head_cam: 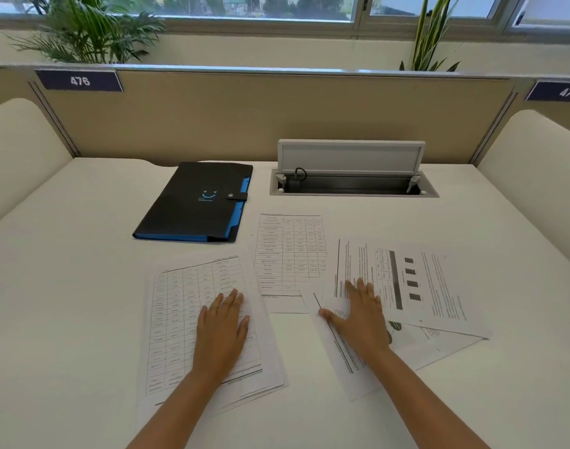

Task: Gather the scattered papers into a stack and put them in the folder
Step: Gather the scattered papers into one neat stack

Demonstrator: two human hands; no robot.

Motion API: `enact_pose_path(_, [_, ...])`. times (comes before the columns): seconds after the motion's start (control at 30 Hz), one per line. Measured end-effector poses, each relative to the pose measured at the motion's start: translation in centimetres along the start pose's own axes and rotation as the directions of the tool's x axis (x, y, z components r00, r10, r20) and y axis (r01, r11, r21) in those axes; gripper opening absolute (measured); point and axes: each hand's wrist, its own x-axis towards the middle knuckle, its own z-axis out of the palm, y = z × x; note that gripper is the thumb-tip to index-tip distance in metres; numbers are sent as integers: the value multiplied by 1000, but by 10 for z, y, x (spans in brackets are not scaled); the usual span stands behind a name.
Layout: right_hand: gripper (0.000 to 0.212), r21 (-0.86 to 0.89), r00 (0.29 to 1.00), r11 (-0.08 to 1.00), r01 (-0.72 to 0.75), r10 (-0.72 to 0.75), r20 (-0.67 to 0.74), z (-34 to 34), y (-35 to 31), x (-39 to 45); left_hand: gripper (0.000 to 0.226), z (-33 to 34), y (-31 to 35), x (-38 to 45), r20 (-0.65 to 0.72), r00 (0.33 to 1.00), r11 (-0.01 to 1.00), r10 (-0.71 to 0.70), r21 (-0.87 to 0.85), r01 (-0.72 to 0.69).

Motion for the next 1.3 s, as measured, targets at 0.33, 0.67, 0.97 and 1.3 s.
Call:
enact_pose_path(0.33, [81, 92, 999, 995, -39, 41, -22, -5, 1, 6, 48, 1, 0, 0, -19, 1000, 1000, 9, 20, -9])
enact_pose_path(0.67, [37, 120, 992, 993, 10, 5, -126, -18, -1, 4, 49, -5, 3, -2, -27, 999, 1000, 19, -10, -20])
enact_pose_path(0.97, [41, -22, 955, 966, 258, -259, -148, -38, 7, -47, 47, -5, 3, -3, -30, 999, 999, 23, -21, -24])
enact_pose_path(1.3, [92, -2, 984, 989, 149, -148, 102, -9, 59, -88, 47, -4, 3, -3, -28, 999, 1000, 18, 0, -18])
